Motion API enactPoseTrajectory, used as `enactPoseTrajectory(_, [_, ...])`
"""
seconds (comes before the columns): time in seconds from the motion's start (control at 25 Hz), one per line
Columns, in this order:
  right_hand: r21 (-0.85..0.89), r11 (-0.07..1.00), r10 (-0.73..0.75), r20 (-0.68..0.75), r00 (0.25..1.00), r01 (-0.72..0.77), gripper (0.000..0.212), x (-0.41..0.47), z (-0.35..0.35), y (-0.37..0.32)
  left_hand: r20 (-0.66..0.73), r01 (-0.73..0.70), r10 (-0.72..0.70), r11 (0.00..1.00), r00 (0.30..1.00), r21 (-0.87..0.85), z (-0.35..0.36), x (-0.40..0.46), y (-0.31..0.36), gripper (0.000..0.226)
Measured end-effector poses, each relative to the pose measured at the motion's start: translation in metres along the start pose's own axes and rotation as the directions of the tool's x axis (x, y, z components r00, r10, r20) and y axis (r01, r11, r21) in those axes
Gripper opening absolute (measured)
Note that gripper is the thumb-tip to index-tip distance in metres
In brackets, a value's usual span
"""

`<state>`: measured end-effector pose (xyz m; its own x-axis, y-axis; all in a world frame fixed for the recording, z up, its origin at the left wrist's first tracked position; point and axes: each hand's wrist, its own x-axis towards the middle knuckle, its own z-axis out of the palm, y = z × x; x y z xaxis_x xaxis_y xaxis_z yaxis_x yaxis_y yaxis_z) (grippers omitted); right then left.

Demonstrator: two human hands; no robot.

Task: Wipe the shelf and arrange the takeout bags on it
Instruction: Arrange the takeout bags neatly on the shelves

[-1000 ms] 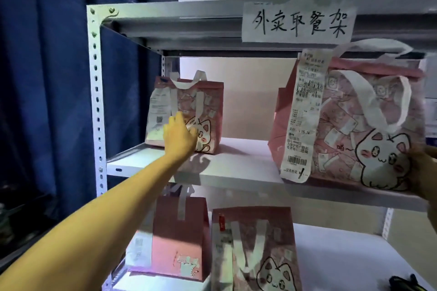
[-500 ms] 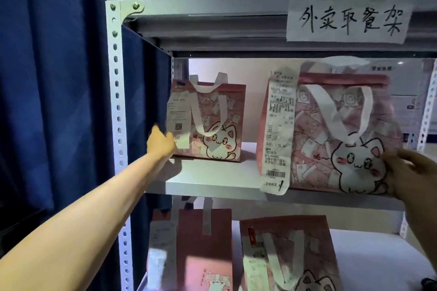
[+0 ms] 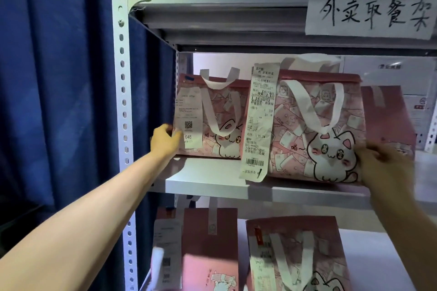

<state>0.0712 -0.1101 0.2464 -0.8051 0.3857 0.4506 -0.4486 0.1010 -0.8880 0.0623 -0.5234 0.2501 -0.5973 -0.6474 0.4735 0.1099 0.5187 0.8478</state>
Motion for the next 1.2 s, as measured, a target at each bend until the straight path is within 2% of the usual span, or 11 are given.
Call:
enactPoseTrajectory(0.08, [0.001, 1.0, 0.014, -0.005, 1.0, -0.014, 0.023, 0.001, 0.003, 0.0, -0.056, -0.053, 0.057, 0.996, 0.997, 0.072, -0.007, -0.01, 0.005, 0.013])
enactPoseTrajectory(0.28, [0.034, 0.999, 0.018, -0.013, 1.0, -0.017, 0.018, 0.011, 0.011, 0.008, -0.124, -0.145, 0.161, 0.981, 0.979, 0.128, -0.026, -0.045, 0.021, 0.006])
enactPoseTrajectory(0.48, [0.053, 0.999, -0.006, 0.036, 0.999, 0.004, 0.038, 0.017, 0.015, 0.009, -0.196, -0.149, 0.185, 0.971, 0.963, 0.185, -0.029, -0.073, 0.031, 0.011])
enactPoseTrajectory(0.6, [0.053, 0.999, -0.01, 0.047, 0.999, 0.008, 0.033, 0.018, 0.014, 0.009, -0.273, -0.179, 0.234, 0.96, 0.933, 0.213, -0.032, -0.094, 0.033, 0.011])
enactPoseTrajectory(0.72, [0.058, 0.998, -0.035, 0.028, 0.999, 0.033, 0.039, 0.018, 0.013, 0.01, -0.33, -0.209, 0.271, 0.955, 0.904, 0.212, -0.039, -0.118, 0.041, 0.005])
enactPoseTrajectory(0.84, [0.046, 0.997, -0.058, 0.001, 0.998, 0.058, 0.029, 0.02, 0.011, 0.01, -0.373, -0.218, 0.291, 0.95, 0.881, 0.225, -0.043, -0.138, 0.053, 0.006])
enactPoseTrajectory(1.0, [0.028, 0.997, -0.077, -0.009, 0.997, 0.077, 0.016, 0.021, 0.01, 0.008, -0.357, -0.305, 0.371, 0.924, 0.857, 0.23, -0.04, -0.148, 0.058, 0.009])
enactPoseTrajectory(1.08, [0.019, 0.997, -0.075, -0.007, 0.997, 0.075, 0.015, 0.019, 0.01, 0.008, -0.389, -0.333, 0.405, 0.912, 0.828, 0.241, -0.04, -0.139, 0.061, 0.021])
enactPoseTrajectory(1.16, [0.013, 0.998, -0.066, 0.002, 0.998, 0.066, 0.016, 0.018, 0.009, 0.013, -0.423, -0.359, 0.418, 0.908, 0.804, 0.216, -0.045, -0.124, 0.067, 0.049])
enactPoseTrajectory(1.2, [0.009, 0.998, -0.06, 0.019, 0.998, 0.06, 0.015, 0.017, 0.008, 0.016, -0.412, -0.362, 0.408, 0.913, 0.815, 0.188, -0.047, -0.115, 0.071, 0.064])
